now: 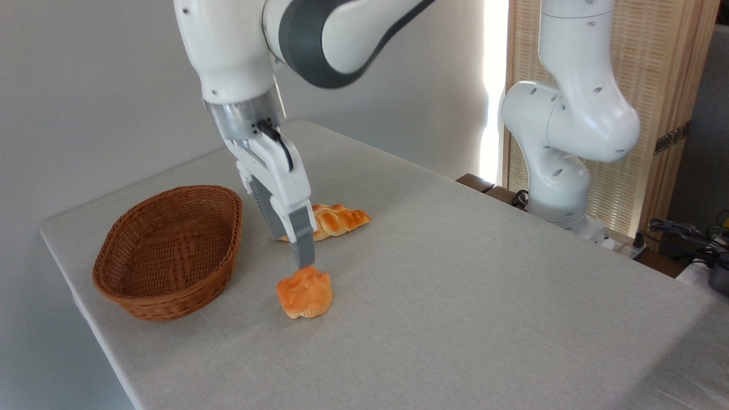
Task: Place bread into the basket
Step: 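Lower the open gripper down onto the small orange bun, then close the gripper around the orange bun and lift it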
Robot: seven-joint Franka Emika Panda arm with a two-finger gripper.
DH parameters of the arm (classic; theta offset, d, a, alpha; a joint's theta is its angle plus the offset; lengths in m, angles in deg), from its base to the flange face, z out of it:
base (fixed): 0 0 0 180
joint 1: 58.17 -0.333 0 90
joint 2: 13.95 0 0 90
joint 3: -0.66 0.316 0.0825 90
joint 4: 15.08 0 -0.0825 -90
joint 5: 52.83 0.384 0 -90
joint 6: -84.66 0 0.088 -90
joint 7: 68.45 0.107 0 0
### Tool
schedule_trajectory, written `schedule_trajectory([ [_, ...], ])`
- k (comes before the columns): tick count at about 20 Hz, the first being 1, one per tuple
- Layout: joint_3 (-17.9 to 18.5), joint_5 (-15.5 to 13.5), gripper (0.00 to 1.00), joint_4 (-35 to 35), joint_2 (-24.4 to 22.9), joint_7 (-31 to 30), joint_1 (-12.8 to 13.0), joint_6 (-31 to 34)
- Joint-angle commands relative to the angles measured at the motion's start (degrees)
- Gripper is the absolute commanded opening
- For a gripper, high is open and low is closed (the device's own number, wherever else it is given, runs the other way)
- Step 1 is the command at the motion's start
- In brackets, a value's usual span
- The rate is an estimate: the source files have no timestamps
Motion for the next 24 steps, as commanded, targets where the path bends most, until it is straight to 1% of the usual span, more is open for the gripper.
schedule_trajectory([
  [1,0.23,0.94,1.0,-1.75,0.48,2.02,0.07,-2.32],
  [2,0.23,0.94,1.0,-2.45,0.57,2.02,0.07,-4.24],
  [3,0.23,1.72,1.0,-3.58,0.83,2.02,0.07,-6.44],
  [4,0.23,3.56,1.0,-4.9,1.1,2.02,0.07,-7.59],
  [5,0.06,4.79,1.0,-5.61,1.36,2.02,0.07,-7.86],
  [7,-1.17,4.9,1.0,-6.4,2.5,1.93,0.16,-7.87],
  [11,-1.7,4.9,1.0,-7.2,3.21,1.84,0.25,-7.87],
  [12,-1.88,4.9,0.94,-7.2,3.38,1.76,0.25,-7.87],
  [13,-1.97,4.9,0.72,-7.29,3.38,1.58,0.25,-7.87],
  [14,-1.97,4.81,0.65,-7.2,3.38,1.41,0.25,-7.95],
  [16,-1.97,4.81,0.6,-7.2,3.38,1.67,0.25,-7.95],
  [18,-1.97,4.9,0.39,-7.2,3.38,2.28,0.25,-7.69],
  [19,-1.97,4.9,0.36,-7.2,3.38,2.2,0.25,-7.69],
  [21,-1.97,4.9,0.36,-7.2,3.38,2.28,0.25,-7.6],
  [22,-1.97,4.98,0.32,-7.2,3.38,2.28,0.25,-7.6],
  [23,-1.97,5.07,0.26,-7.2,3.38,2.28,0.25,-7.51],
  [24,-1.97,5.16,0.23,-7.2,3.38,2.28,0.16,-7.43],
])
